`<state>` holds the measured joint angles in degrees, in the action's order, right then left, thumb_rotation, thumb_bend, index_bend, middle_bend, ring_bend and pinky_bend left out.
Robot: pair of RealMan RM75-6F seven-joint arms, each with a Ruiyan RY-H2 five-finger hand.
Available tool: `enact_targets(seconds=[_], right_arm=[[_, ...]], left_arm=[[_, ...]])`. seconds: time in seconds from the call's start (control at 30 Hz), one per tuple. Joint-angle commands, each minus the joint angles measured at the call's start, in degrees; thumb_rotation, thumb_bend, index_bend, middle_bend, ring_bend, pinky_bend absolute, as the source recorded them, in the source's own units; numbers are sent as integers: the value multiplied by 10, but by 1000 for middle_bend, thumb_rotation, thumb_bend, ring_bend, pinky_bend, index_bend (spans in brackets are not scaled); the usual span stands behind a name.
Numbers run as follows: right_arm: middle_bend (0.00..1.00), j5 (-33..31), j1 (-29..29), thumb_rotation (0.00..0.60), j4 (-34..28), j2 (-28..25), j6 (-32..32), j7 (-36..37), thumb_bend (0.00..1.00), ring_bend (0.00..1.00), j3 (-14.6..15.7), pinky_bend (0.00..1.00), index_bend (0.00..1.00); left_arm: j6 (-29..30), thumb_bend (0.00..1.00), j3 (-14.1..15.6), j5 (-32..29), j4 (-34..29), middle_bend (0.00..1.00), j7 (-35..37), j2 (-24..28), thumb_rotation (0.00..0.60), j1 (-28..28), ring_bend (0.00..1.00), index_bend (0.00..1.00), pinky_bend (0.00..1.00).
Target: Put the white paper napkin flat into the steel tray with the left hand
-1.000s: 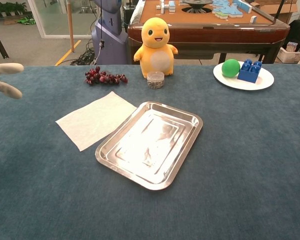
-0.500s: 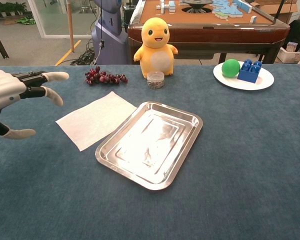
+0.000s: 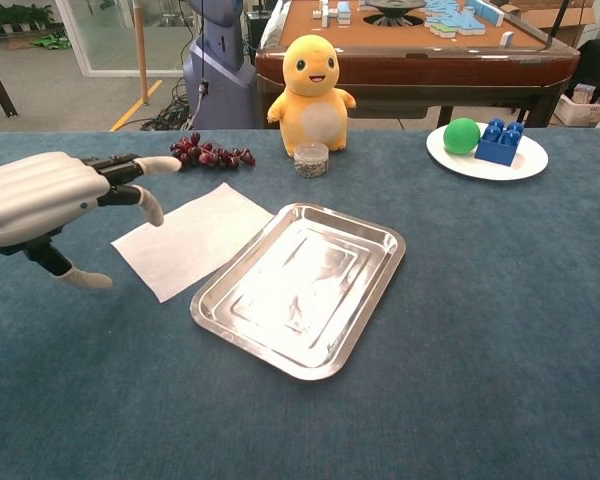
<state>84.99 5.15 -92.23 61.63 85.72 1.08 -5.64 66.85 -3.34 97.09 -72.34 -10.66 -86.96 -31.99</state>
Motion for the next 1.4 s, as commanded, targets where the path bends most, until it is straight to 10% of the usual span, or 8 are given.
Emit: enact_targets(seconds=[0.03, 1.4], right_arm=[[366, 1, 0, 600, 0, -1, 0, 1, 455, 222, 0, 200, 409], [366, 3, -1, 600, 0, -4, 2, 9, 455, 222, -1, 200, 409]], left_arm=[[-3, 133, -2, -7, 13, 0, -7, -14, 600, -6, 0, 336, 158], [-54, 133, -6, -86, 118, 0, -34, -87, 600, -52, 0, 357, 158]])
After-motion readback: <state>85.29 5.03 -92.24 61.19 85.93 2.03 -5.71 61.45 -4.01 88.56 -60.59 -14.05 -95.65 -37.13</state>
